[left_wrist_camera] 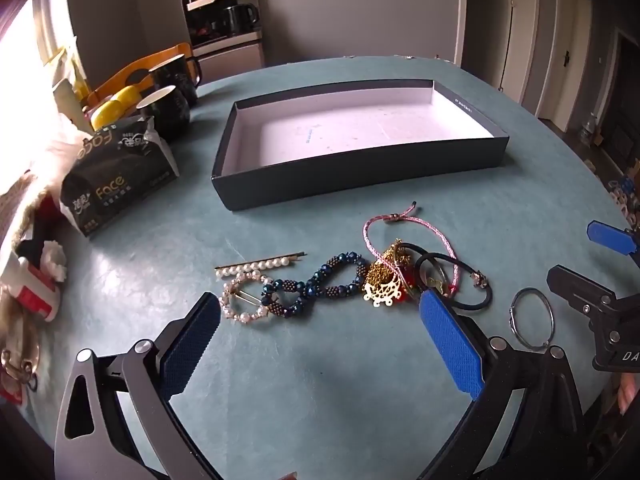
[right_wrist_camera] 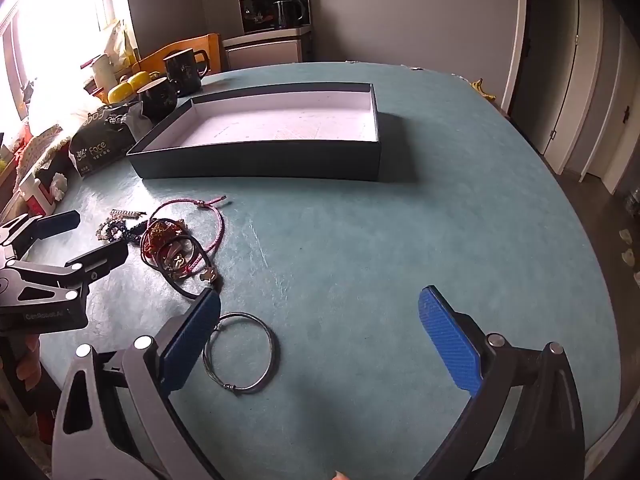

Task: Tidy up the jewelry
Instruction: 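Move both tools toward the jewelry pile beside the box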

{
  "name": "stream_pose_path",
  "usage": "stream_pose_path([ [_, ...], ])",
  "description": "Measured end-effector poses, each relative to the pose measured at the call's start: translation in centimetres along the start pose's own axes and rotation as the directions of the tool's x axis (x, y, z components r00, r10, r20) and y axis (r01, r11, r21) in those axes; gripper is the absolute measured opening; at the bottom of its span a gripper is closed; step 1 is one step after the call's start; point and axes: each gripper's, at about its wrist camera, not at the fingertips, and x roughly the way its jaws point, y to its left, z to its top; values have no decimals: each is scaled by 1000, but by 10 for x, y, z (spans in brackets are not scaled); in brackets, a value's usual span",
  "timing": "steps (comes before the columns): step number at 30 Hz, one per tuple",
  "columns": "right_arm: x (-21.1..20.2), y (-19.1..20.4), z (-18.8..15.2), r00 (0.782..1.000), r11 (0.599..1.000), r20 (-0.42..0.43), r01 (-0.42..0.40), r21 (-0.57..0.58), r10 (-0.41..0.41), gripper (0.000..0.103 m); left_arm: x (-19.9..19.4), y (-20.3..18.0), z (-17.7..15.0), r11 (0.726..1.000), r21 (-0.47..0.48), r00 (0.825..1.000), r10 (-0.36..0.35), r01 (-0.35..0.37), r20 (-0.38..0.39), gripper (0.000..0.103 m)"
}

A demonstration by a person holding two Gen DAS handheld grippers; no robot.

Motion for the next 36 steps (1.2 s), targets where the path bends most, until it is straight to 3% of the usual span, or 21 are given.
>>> stream_pose_path([
  [19, -1, -7, 1, 1000, 1000, -6, 3, 3, -3, 98, 1, 0, 2, 1000, 8, 1000, -3, 3, -14, 101],
  [36, 21, -15, 35, 999, 1000, -37, -1, -15, 0, 98, 16, 10, 29, 999, 40, 1000, 14, -13, -24, 101],
])
